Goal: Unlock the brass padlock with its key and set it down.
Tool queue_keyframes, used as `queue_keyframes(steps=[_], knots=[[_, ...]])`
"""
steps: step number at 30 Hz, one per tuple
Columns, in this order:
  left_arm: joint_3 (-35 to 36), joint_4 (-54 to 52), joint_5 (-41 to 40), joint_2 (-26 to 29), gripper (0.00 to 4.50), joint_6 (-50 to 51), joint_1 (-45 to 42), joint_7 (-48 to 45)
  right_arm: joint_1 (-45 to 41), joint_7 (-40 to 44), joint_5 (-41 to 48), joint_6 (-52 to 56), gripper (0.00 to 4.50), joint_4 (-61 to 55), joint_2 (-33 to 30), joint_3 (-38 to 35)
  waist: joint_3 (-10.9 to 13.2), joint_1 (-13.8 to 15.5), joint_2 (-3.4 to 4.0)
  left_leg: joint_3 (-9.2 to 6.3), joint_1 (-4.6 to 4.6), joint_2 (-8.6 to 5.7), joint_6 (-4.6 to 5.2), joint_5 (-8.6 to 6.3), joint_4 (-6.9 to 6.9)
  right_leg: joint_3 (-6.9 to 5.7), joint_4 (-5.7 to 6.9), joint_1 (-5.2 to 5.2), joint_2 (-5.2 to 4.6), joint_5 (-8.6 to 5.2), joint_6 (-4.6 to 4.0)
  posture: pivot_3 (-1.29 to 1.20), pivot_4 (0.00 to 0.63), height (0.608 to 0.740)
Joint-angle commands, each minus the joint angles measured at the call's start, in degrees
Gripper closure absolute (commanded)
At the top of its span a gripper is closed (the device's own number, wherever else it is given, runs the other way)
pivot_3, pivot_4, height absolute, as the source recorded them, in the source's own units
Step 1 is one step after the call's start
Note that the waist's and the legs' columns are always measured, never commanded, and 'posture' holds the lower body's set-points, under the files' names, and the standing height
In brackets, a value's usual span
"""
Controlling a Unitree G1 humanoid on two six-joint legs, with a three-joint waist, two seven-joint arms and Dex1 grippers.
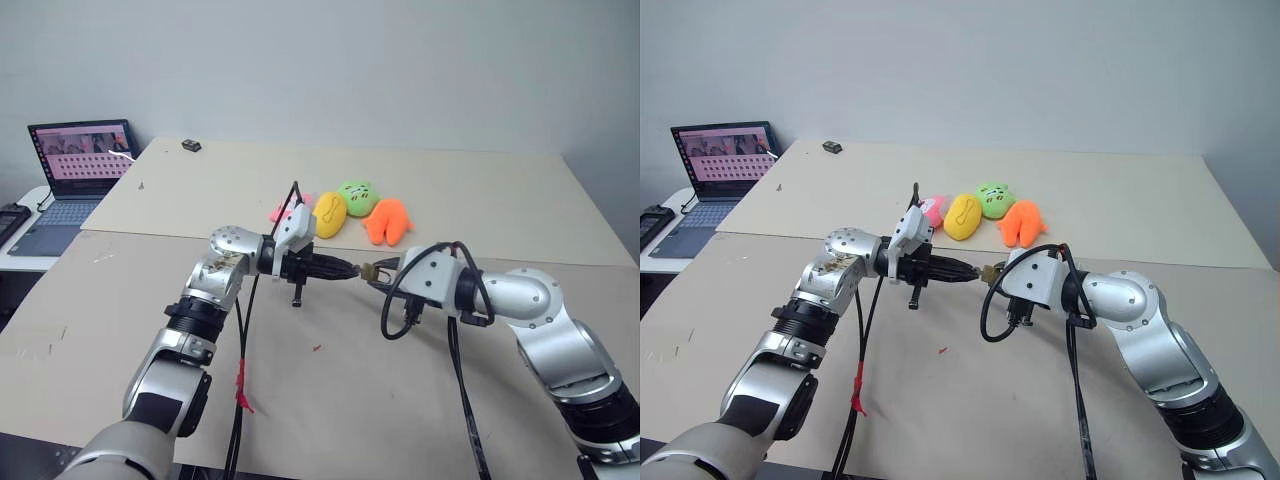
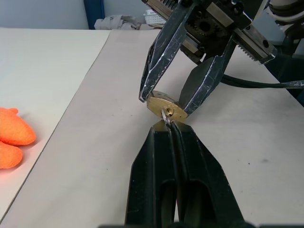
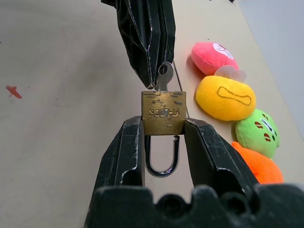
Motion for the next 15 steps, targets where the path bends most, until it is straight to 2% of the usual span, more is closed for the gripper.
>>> queue_keyframes(steps=[1, 6, 9, 11, 14, 15], knots=[[1.96, -2.93, -3.08, -1.01, 4.39, 7.58, -1.52, 3.85, -0.45, 0.42, 0.87, -0.47, 3.59, -2.57, 0.64, 0.90, 0.00, -0.02, 0.00, 0.00, 0.00, 0.00, 0.00, 0.00, 0.00, 0.00, 0.01, 0.00, 0.00, 0.00, 0.00, 0.00, 0.150, 0.650], [4.97, -6.79, -8.95, -1.41, 4.39, 24.38, -0.75, 8.66, -0.60, 0.47, 0.85, -0.46, 3.59, -2.49, 0.54, 0.82, 0.00, -0.31, 0.00, -0.10, 0.01, 0.01, 0.01, -0.01, -0.01, 0.00, 0.03, -0.01, 0.00, 0.00, 0.01, 0.00, 0.150, 0.650], [9.17, -6.54, -14.62, -1.90, 3.67, 39.26, -2.37, 13.26, -0.90, 0.45, 0.84, -0.71, 3.59, -2.10, 0.54, 0.86, 0.01, -0.53, -0.01, -0.22, 0.02, 0.03, 0.01, -0.01, 0.00, -0.01, 0.07, -0.01, 0.00, 0.00, 0.01, 0.00, 0.150, 0.650], [11.33, -7.93, -18.35, -1.46, 3.00, 46.52, -2.35, 14.43, -1.00, 0.45, 0.84, -0.84, 3.59, -1.90, 0.49, 0.90, 0.01, -0.72, -0.01, -0.41, 0.02, 0.04, 0.01, -0.01, 0.01, -0.03, 0.07, 0.00, 0.01, -0.01, 0.01, 0.00, 0.150, 0.650], [11.73, -10.05, -21.16, 0.73, 2.03, 51.57, -0.87, 13.78, -1.11, 0.53, 0.79, -0.94, 3.59, -1.69, 0.42, 1.00, 0.01, -1.04, -0.02, -0.45, 0.03, 0.06, 0.00, 0.00, 0.00, -0.05, 0.09, -0.01, 0.02, -0.01, 0.01, 0.00, 0.150, 0.650], [9.38, -11.59, -20.34, 2.59, 2.03, 50.93, 0.29, 12.15, -1.16, 0.58, 0.77, -0.99, 3.59, -1.55, 0.36, 1.06, 0.01, -1.09, -0.01, -0.44, 0.04, 0.09, 0.00, 0.00, 0.00, -0.05, 0.09, -0.01, 0.02, -0.01, 0.01, 0.00, 0.150, 0.650]])
